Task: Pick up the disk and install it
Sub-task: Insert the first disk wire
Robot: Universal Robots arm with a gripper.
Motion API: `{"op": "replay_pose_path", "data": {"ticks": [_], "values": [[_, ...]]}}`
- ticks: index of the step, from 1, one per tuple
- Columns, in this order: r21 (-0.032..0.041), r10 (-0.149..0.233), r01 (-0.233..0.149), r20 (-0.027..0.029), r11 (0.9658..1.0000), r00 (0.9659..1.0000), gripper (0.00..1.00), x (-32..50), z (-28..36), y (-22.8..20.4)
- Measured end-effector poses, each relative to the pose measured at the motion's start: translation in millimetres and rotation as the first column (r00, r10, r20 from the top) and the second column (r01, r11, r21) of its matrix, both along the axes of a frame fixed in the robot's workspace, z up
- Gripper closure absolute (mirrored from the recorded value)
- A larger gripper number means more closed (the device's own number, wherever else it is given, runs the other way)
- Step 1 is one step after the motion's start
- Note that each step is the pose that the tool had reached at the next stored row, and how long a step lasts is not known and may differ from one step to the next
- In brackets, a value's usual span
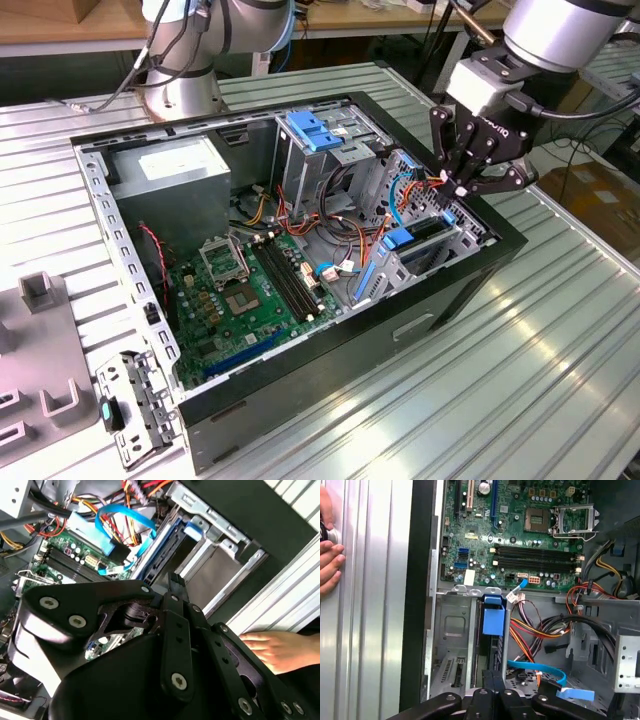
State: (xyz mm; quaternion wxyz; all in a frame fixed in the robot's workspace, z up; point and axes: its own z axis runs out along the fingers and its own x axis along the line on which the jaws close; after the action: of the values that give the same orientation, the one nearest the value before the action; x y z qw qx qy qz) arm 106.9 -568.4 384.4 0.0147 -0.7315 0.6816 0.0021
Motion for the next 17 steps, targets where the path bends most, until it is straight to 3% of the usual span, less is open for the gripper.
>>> {"op": "replay_pose_path", "data": {"ticks": [10, 14, 17], "values": [[0.0, 0.027, -0.027, 0.0, 0.9996, 0.9996, 0.89, 27.3, -0.2, 4.6], [-0.0001, 0.064, -0.064, 0.0, 0.9979, 0.9979, 0.89, 28.2, 0.9, 5.0], [0.0, 0.115, -0.115, -0.001, 0.9934, 0.9934, 0.89, 28.2, 4.8, 5.1]]}}
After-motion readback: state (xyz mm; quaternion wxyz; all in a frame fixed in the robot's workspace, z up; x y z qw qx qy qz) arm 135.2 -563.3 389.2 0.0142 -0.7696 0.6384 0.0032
